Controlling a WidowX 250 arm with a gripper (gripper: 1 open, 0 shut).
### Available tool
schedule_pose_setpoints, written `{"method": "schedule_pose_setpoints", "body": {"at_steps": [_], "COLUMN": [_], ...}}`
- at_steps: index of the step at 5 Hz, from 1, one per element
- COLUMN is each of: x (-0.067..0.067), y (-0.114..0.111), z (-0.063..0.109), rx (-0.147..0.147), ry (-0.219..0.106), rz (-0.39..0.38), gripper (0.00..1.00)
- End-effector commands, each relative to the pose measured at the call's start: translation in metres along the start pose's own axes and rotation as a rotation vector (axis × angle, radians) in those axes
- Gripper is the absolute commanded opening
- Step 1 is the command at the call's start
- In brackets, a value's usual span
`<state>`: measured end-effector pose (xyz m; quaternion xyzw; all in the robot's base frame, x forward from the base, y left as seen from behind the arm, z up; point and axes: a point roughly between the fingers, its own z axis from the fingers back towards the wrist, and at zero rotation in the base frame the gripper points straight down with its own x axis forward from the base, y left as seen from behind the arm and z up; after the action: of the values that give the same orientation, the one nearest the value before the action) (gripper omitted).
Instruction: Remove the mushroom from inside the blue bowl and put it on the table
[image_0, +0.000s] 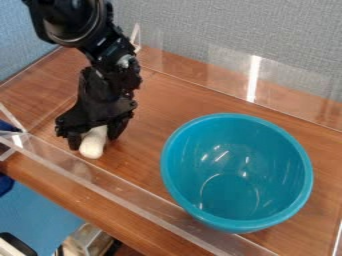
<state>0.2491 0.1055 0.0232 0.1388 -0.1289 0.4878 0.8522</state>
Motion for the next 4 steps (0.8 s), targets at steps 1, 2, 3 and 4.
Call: {"method": "schedule_pose_setpoints", "body": {"at_steps": [1, 2, 3, 4], "x": [0.013, 0.022, 0.025, 0.027], "y": [-0.003, -0.008, -0.007, -0.005], "z": [-0.004, -0.007, -0.009, -0.010], "rx": [-0.004, -0.009, 0.006, 0.023], "ry": [0.004, 0.009, 0.016, 0.023], "rz": [-0.006, -0.020, 0.008, 0.038], "gripper": [1.00, 1.00, 1.00, 0.00]}}
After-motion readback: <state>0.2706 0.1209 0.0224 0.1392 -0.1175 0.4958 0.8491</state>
